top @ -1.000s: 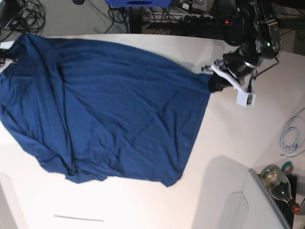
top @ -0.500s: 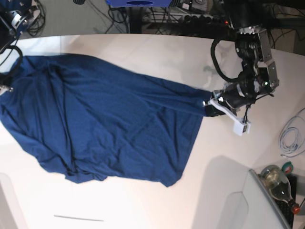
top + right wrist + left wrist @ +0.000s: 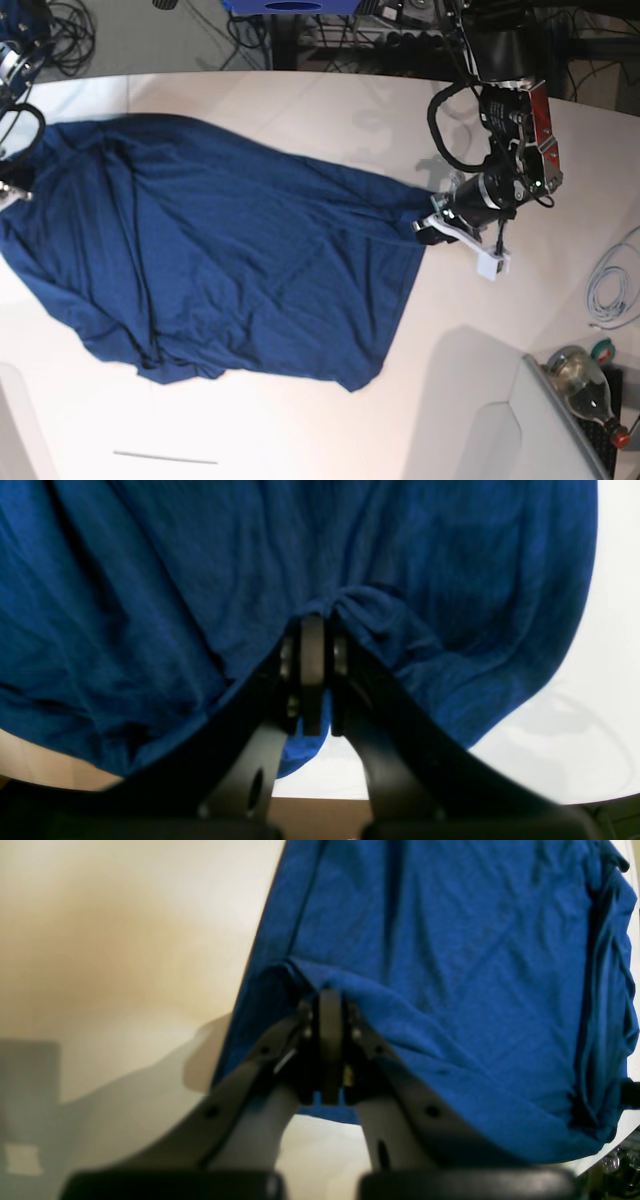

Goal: Layout the t-shirt on the table in an organized manner, then fold the t-shirt properly

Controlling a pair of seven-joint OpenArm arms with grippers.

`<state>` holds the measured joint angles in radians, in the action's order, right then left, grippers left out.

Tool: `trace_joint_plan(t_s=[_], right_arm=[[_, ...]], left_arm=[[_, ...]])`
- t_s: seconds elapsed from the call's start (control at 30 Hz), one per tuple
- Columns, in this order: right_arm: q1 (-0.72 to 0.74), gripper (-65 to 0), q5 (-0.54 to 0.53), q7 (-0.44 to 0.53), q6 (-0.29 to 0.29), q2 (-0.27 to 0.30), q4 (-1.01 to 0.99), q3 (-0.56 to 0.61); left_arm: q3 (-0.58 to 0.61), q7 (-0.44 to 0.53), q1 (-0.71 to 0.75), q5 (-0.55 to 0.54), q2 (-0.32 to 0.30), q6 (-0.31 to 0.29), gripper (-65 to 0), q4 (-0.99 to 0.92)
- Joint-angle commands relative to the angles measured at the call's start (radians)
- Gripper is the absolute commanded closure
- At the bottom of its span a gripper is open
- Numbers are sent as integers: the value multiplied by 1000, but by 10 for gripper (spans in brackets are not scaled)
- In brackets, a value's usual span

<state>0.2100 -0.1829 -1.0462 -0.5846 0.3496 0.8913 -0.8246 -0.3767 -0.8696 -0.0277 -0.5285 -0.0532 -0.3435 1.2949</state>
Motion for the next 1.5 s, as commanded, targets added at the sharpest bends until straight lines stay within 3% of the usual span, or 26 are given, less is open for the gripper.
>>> trace_joint_plan(t_s=[0.0, 0.07, 0.27, 0.73, 0.8, 0.9, 1.0, 1.1, 1.23, 1.33, 1.47], right_arm=[[16, 0, -10, 17, 22, 29, 18, -3], [13, 0, -11, 16, 50, 29, 22, -5], [-24, 0, -13, 7, 50, 30, 36, -68], [-108, -11, -11, -52, 56, 3, 164, -74], [-108, -93, -13, -88, 51, 1, 173, -74], [-125, -330, -16, -111, 42, -10, 251, -123], [-175, -471, -16, -119, -25, -71, 411, -210], [-251, -482, -16, -158, -110, -128, 552, -226], [-329, -486, -16, -176, -114, -185, 585, -198], [-346, -486, -16, -110, -114, -228, 584, -197], [-353, -488, -16, -78, -114, -240, 584, -193]], left_arm=[[-2, 20, -15, -20, -6, -7, 0, 13], [-2, 20, -15, -20, -6, -7, 0, 13], [-2, 20, -13, -20, -6, -7, 0, 13], [-2, 20, -10, -20, -6, -7, 0, 13], [-2, 20, -7, -20, -6, -7, 0, 15], [-2, 20, -5, -20, -6, -7, 0, 16], [-2, 20, -4, -20, -6, -7, 0, 16], [-2, 20, -2, -18, -6, -7, 0, 16], [45, 20, -2, -18, -9, -7, 0, 18], [55, 20, -2, -18, -7, -7, 0, 18], [55, 20, -2, -18, -9, -7, 0, 18]])
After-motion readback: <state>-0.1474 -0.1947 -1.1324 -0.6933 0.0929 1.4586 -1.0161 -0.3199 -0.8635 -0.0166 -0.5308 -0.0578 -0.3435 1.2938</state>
